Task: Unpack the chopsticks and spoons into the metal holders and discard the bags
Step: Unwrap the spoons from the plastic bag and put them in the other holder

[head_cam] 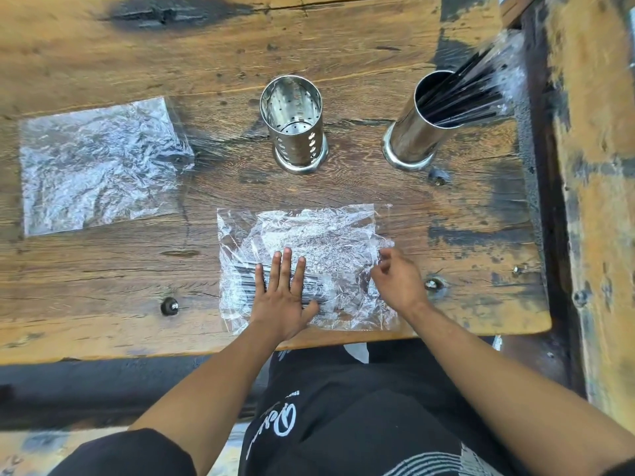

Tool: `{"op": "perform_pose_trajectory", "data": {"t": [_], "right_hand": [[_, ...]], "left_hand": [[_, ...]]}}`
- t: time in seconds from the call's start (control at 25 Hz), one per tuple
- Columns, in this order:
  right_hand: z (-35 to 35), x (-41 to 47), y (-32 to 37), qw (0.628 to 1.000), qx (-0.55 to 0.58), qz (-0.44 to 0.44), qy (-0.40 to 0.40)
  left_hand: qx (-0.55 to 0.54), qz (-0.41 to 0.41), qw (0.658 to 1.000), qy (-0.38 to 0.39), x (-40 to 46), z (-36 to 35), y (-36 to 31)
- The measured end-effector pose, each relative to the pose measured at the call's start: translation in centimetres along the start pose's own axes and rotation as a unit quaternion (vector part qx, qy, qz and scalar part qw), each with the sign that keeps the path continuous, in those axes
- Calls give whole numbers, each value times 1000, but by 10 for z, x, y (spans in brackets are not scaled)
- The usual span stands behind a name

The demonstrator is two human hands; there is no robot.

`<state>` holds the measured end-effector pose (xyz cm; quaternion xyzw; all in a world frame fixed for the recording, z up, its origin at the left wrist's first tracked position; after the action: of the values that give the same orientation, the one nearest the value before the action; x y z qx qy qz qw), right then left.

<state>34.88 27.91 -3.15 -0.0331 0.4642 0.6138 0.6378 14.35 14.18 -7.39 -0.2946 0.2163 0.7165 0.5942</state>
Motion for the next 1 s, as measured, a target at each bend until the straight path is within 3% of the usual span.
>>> {"op": "perform_pose_trajectory", "data": {"t": [0.12, 0.2, 0.48, 0.56, 0.68, 0.76, 0.92, 1.0], "right_hand": [[-12, -8, -5, 985, 149, -84, 8], [-19, -8, -7, 932, 320, -166, 40], [-21, -6, -4, 856, 466, -188, 124], [-24, -8, -1, 864, 434, -182, 179], [-26, -9, 14, 933, 276, -116, 200], [-28, -10, 26, 959, 205, -36, 194], [-43, -2, 28, 978, 45, 101, 179], [-57, 1, 23, 962, -61, 176, 199]], "left_hand": [[-26, -12, 999, -26, -3, 1, 2], [-45, -16, 998, -36, -5, 3, 3], [-133, -14, 987, -91, -11, 17, 7], [-139, -14, 986, -96, -13, 18, 9], [-133, -22, 986, -100, -16, 13, 8], [-144, -24, 984, -104, -18, 9, 8], [-185, -34, 976, -114, -19, 7, 10], [-201, -48, 971, -123, -22, 7, 11]]}}
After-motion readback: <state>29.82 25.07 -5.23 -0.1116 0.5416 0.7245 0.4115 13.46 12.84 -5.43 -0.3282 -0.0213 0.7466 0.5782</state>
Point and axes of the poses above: each hand's wrist, its own x-axis towards the middle knuckle, its own z-axis out of the back of the hand, y = z × x, the point moved 4 cm from there along x, towards the middle knuckle, and after that the axes turned 4 degrees about x, right-handed, at the moved point
